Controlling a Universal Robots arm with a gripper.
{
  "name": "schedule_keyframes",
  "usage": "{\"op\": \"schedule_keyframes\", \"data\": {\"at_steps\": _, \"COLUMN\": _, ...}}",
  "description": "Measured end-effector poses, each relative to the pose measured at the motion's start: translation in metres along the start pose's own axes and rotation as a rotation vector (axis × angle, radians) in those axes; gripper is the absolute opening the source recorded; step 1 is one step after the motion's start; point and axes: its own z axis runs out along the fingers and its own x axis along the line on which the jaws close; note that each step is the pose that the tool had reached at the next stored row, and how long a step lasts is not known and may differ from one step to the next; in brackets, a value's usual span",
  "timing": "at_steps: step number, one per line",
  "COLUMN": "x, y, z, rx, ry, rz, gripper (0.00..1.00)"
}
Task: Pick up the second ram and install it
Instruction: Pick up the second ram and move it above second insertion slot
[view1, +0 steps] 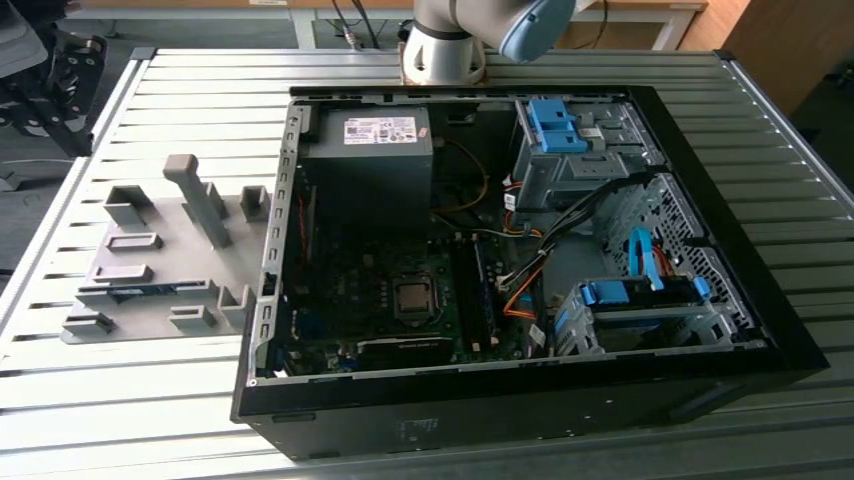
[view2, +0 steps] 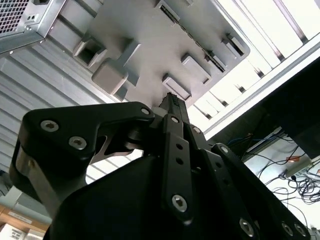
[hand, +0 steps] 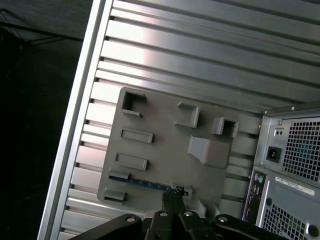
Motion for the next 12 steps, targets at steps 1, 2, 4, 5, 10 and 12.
{"op": "schedule_keyframes", "data": {"at_steps": 1, "x": 0.0001, "y": 0.0000, "z": 0.0000, "rx": -0.0001, "ry": 0.0005, "rz": -0.010, "gripper": 0.11}}
{"op": "schedule_keyframes", "data": {"at_steps": 2, "x": 0.0002, "y": -0.0001, "z": 0.0000, "rx": -0.0002, "ry": 0.0009, "rz": -0.021, "gripper": 0.11}}
{"op": "schedule_keyframes", "data": {"at_steps": 4, "x": 0.0004, "y": -0.0001, "z": 0.0000, "rx": -0.0005, "ry": 0.0019, "rz": -0.042, "gripper": 0.11}}
{"op": "schedule_keyframes", "data": {"at_steps": 5, "x": 0.0005, "y": -0.0001, "z": 0.0000, "rx": -0.0006, "ry": 0.0023, "rz": -0.052, "gripper": 0.11}}
{"op": "schedule_keyframes", "data": {"at_steps": 10, "x": 0.0008, "y": -0.0002, "z": 0.0000, "rx": -0.0013, "ry": 0.0043, "rz": -0.097, "gripper": 0.11}}
{"op": "schedule_keyframes", "data": {"at_steps": 12, "x": 0.0010, "y": -0.0003, "z": 0.0000, "rx": -0.0017, "ry": 0.0051, "rz": -0.116, "gripper": 0.11}}
